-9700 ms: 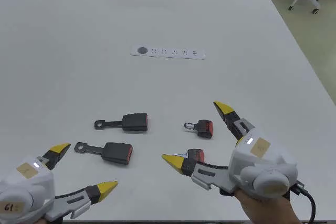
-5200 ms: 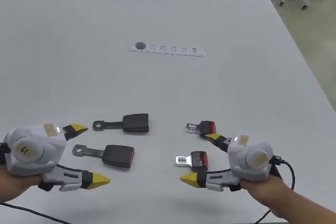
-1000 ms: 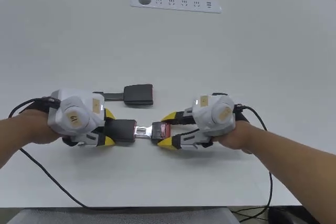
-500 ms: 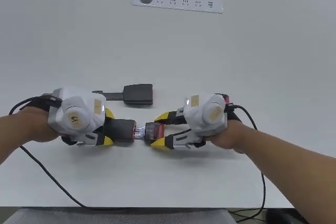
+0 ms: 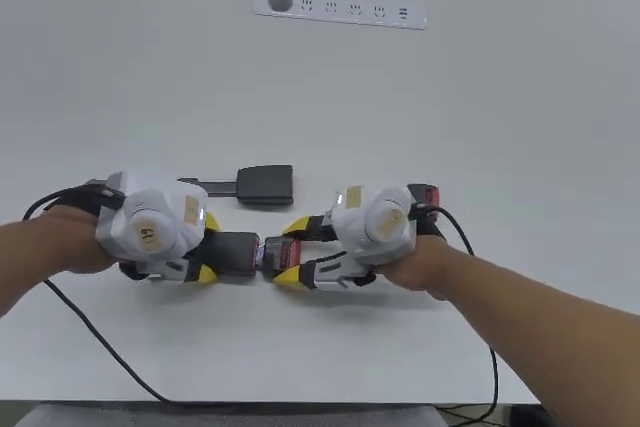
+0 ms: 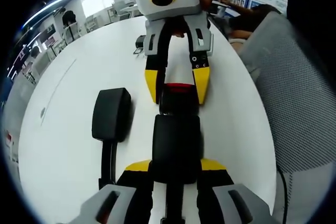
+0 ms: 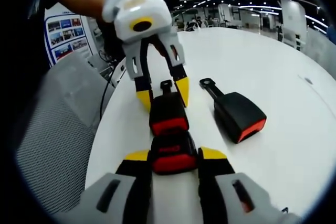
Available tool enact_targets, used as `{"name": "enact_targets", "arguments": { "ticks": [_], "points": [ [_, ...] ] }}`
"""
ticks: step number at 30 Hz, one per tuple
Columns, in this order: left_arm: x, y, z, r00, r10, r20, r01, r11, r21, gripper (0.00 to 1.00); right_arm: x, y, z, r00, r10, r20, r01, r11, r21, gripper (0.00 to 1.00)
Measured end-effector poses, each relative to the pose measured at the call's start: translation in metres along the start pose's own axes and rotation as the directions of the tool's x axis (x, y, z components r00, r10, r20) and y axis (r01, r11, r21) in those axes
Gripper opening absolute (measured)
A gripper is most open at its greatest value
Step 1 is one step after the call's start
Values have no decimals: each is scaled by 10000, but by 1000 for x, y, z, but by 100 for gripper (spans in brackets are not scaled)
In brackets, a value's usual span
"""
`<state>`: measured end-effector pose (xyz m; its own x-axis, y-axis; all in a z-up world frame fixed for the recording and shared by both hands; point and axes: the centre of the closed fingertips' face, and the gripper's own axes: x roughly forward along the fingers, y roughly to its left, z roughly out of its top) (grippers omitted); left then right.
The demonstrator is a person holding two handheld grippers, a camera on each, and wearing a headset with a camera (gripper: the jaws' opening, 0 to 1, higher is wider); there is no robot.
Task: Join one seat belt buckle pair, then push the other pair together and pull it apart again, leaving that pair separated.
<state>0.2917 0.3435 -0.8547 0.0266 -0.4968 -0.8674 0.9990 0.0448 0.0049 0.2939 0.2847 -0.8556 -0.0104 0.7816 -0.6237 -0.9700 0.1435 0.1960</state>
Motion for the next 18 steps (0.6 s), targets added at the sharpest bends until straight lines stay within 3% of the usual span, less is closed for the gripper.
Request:
{"name": "enact_targets", "arguments": {
  "ticks": [6, 18],
  "points": [
    [0, 1, -1, 10000, -36, -20, 36, 10000, 50, 33, -1, 0, -1, 10000, -45, -63, 44, 10000, -46, 34],
    [1, 1, 0, 9994, -65, 340, 63, 10000, 52, 33, -2, 1, -3, 9997, -237, 70, 238, 9995, -204, 34]
  ]
}}
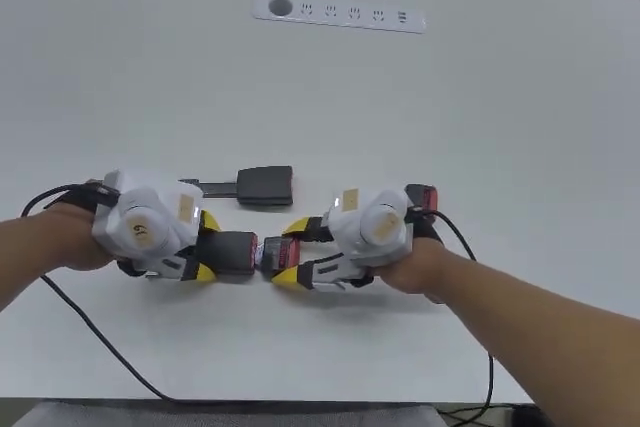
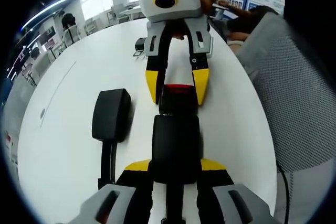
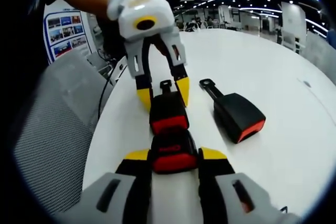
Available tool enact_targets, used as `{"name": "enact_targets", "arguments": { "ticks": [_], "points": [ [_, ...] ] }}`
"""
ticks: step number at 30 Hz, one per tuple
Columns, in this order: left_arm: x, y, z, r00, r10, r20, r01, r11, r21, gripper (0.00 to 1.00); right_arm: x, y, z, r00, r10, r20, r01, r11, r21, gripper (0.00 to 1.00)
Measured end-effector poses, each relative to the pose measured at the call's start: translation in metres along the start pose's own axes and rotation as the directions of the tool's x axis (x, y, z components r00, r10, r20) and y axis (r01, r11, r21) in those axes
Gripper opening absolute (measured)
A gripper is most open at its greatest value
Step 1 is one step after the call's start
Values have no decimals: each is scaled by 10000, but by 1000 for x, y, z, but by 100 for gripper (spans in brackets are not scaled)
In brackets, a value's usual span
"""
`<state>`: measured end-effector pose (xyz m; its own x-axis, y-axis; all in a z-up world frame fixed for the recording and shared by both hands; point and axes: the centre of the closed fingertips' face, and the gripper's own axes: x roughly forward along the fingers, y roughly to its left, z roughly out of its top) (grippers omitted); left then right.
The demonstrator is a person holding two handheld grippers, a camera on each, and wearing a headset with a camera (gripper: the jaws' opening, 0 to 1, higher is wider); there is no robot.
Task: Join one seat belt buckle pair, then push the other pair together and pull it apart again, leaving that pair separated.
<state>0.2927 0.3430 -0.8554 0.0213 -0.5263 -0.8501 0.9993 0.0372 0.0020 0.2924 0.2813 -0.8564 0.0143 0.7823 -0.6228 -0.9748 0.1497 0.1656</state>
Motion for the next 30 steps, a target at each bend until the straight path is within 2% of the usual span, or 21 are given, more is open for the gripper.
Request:
{"name": "enact_targets", "arguments": {
  "ticks": [5, 8, 13, 20, 30],
  "points": [
    [1, 1, -1, 9994, 11, 333, -11, 10000, 19, 33, -2, 0, 0, 9997, -40, 225, 41, 10000, -57, 34],
    [1, 1, -1, 9979, 58, 647, -52, 9999, -102, 33, -2, 0, -1, 9975, -157, 686, 148, 9998, 146, 34],
    [1, 0, 0, 9953, 62, 967, -55, 10000, -78, 32, -3, 0, 0, 9966, -213, 792, 212, 9998, 28, 33],
    [0, 0, 1, 9918, 109, 1275, -86, 9998, -192, 32, -3, -2, 1, 9936, -242, 1101, 221, 9996, 202, 33],
    [-1, -1, 2, 9901, 48, 1404, -23, 9998, -177, 32, -2, -1, 2, 9913, -269, 1291, 227, 9992, 335, 33]
  ]
}}
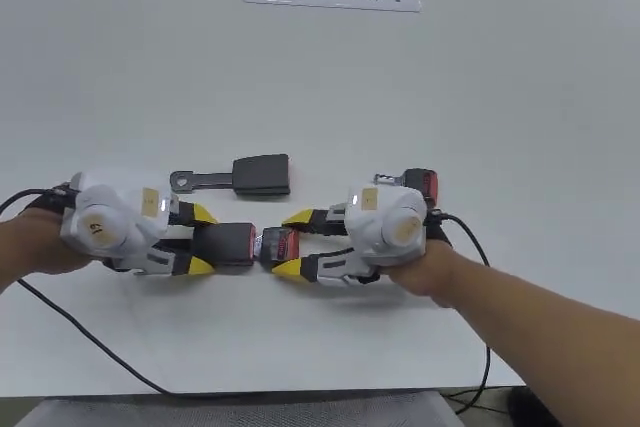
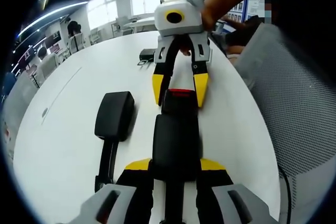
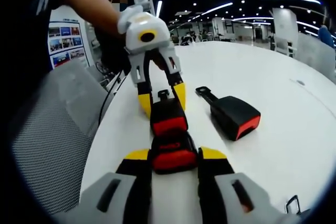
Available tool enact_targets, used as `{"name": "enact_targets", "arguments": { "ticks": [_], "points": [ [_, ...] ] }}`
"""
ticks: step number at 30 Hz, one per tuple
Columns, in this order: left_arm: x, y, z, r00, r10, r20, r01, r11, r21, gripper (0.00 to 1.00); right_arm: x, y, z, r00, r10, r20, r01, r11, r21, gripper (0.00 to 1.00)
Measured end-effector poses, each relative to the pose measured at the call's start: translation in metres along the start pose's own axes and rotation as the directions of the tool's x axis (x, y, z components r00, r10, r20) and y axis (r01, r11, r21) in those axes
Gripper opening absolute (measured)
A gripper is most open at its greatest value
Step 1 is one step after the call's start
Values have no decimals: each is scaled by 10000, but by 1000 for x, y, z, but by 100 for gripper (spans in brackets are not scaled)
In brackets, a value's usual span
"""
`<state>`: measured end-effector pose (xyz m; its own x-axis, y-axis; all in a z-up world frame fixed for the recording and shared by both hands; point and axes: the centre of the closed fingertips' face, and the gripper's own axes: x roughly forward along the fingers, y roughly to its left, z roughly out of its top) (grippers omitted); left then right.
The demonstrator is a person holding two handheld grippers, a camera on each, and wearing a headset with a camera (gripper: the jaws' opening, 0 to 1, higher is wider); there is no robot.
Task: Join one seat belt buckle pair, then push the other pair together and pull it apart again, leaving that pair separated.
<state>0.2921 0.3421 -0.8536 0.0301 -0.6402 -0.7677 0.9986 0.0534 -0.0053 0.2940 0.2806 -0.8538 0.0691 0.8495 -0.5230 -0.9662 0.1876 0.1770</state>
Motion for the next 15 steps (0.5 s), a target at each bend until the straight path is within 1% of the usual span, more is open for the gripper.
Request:
{"name": "enact_targets", "arguments": {
  "ticks": [4, 8, 11, 15],
  "points": [
    [0, 0, 0, 10000, -17, 62, 17, 10000, -2, 32, 1, 0, 0, 10000, -44, 13, 44, 10000, -63, 33],
    [-1, 0, -1, 9999, -32, 100, 32, 10000, -26, 32, 1, 0, 0, 9999, -92, 62, 92, 10000, -11, 33],
    [-1, 0, -2, 9998, -9, 207, 11, 9999, -106, 32, 1, 0, 0, 9999, -130, 105, 130, 9999, 61, 33],
    [-1, 0, -2, 9998, -26, 218, 28, 10000, -94, 32, 1, 1, 0, 9998, -140, 166, 138, 9998, 124, 33]
  ]
}}
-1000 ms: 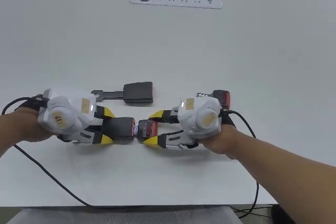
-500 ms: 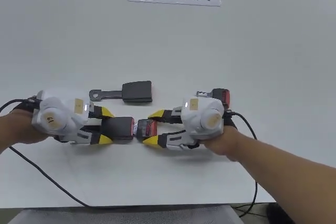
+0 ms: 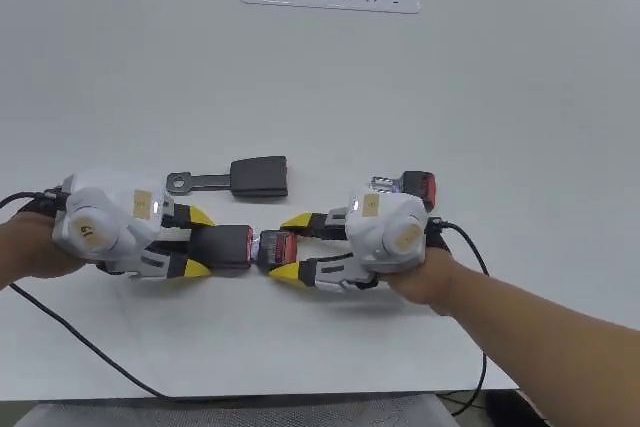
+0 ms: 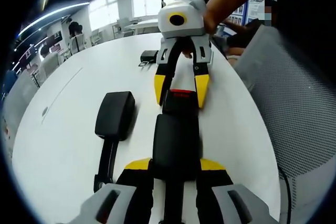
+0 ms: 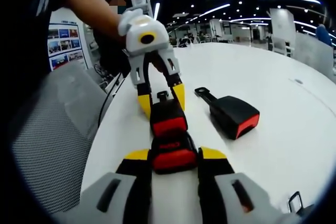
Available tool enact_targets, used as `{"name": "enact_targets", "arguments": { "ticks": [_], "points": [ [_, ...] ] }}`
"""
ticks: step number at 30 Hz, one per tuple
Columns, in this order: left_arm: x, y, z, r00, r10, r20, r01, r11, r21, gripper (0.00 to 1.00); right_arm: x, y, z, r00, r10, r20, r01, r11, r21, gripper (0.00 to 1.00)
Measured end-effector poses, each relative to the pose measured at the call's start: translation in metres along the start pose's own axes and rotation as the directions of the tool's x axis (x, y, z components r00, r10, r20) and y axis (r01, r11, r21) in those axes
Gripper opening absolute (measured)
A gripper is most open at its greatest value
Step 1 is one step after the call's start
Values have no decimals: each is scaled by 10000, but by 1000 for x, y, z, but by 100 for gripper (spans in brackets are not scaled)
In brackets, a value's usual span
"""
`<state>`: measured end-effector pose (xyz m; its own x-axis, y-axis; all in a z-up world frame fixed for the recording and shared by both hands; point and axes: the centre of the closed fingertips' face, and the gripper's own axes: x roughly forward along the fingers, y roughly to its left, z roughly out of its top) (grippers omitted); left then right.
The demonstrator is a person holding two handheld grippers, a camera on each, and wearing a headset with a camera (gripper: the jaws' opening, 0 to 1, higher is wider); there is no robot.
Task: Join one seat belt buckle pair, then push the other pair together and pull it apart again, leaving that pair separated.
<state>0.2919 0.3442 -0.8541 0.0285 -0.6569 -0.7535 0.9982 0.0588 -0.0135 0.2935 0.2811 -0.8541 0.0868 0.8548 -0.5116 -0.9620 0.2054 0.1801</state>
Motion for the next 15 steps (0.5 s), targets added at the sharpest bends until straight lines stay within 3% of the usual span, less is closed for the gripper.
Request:
{"name": "enact_targets", "arguments": {
  "ticks": [15],
  "points": [
    [0, 1, 0, 10000, -33, -41, 33, 10000, -56, 32, 1, 0, 1, 9998, 65, -212, -67, 9999, -87, 34]
  ]
}}
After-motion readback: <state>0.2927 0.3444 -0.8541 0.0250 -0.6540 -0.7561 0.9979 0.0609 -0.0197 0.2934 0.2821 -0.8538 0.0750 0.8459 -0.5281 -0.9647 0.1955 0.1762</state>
